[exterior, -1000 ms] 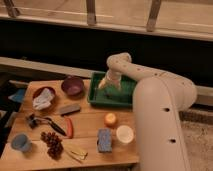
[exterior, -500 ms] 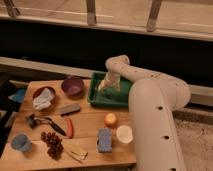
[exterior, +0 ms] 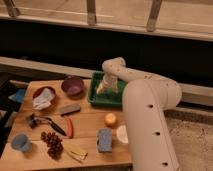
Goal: Place fork in tray
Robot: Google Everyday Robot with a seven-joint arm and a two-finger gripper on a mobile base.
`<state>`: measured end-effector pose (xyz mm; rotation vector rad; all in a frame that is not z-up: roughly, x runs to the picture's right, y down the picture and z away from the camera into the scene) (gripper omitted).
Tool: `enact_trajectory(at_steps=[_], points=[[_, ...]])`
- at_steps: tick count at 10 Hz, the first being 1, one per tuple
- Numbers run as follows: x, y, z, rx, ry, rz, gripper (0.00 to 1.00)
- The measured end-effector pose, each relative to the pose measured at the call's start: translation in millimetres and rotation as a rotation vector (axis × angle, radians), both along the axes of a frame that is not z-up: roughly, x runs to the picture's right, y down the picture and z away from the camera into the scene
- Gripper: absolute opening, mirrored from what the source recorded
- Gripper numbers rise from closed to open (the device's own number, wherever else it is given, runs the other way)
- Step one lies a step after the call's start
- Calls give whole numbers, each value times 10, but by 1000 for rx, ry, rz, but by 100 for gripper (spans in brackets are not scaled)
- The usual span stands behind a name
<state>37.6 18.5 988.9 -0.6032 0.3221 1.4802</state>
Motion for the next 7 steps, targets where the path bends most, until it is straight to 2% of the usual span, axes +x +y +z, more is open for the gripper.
enact_trajectory(at_steps=[2, 4, 7], points=[[36, -10, 74, -9, -7, 16, 76], [46, 3, 118, -14, -11, 24, 58], [118, -27, 80, -12, -6, 22, 26]])
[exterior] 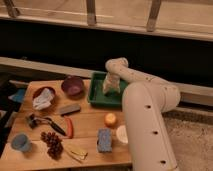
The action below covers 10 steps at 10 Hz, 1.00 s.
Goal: Place fork in tray
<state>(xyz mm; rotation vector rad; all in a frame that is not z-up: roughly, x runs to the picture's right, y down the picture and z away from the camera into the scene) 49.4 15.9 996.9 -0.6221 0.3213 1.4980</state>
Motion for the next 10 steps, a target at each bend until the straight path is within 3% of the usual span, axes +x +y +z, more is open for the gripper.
enact_trajectory(at_steps=[3, 10], points=[[-35, -4, -31, -4, -5, 1, 2], [-74, 57, -28, -10, -11, -16, 0]])
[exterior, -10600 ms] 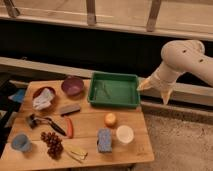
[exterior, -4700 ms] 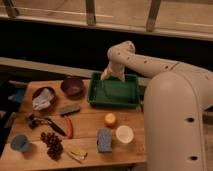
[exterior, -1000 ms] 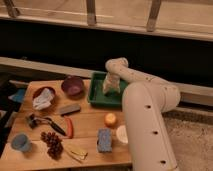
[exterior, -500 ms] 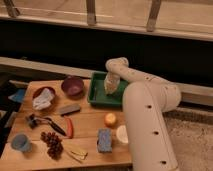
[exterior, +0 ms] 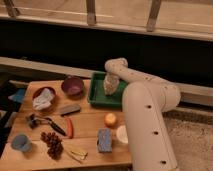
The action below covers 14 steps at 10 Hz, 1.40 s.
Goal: Place fork in tray
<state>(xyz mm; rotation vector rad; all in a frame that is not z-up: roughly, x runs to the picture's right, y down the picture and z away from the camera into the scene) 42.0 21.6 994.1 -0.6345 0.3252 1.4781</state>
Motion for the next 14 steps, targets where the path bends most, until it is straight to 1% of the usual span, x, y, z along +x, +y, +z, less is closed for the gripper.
enact_trajectory(at_steps=[1, 2, 3, 5, 6, 9, 10, 12, 14], points=[[-9, -9, -15, 3, -2, -1, 0], [-36, -41, -55, 19, -7, -2, 0], [-79, -150, -136, 50, -11, 9, 0], [-81, -419, -374, 106, -13, 36, 0], [-53, -609, -525, 147, -10, 50, 0], [-30, -934, -751, 228, -5, 71, 0], [0, -1012, -819, 252, 0, 78, 0], [81, -1071, -893, 279, 18, 88, 0], [239, -1168, -1035, 324, 53, 107, 0]])
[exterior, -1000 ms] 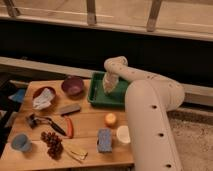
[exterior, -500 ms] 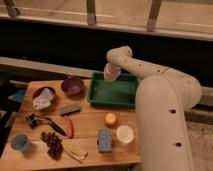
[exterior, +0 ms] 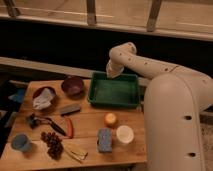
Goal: Place fork in tray
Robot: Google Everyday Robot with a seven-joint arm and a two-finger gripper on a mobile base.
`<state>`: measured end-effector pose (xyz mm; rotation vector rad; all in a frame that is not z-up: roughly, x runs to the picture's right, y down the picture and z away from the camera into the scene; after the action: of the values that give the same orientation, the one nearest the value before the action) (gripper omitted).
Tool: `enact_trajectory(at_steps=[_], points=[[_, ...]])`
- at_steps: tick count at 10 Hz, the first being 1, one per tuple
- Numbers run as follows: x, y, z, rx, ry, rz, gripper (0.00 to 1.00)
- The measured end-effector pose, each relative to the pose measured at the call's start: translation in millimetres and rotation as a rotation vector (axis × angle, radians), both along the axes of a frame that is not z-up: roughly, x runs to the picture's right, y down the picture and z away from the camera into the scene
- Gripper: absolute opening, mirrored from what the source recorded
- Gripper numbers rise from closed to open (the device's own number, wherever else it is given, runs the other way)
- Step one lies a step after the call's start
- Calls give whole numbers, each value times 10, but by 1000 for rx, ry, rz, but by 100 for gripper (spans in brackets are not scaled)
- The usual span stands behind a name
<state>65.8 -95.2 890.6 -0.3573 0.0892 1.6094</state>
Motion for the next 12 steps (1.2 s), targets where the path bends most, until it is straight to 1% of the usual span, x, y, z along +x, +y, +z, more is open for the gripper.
enact_trajectory(at_steps=[2, 4, 5, 6, 8, 10, 11, 12], points=[[95, -89, -101, 36, 31, 9, 0], [127, -197, -194, 70, 61, 1, 0], [139, -218, -210, 76, 72, -4, 0], [148, -205, -199, 71, 89, -11, 0], [144, -148, -156, 49, 99, -17, 0], [195, -16, -73, -3, 108, -22, 0], [200, 35, -40, -21, 109, -25, 0], [182, 126, 16, -55, 107, -27, 0]])
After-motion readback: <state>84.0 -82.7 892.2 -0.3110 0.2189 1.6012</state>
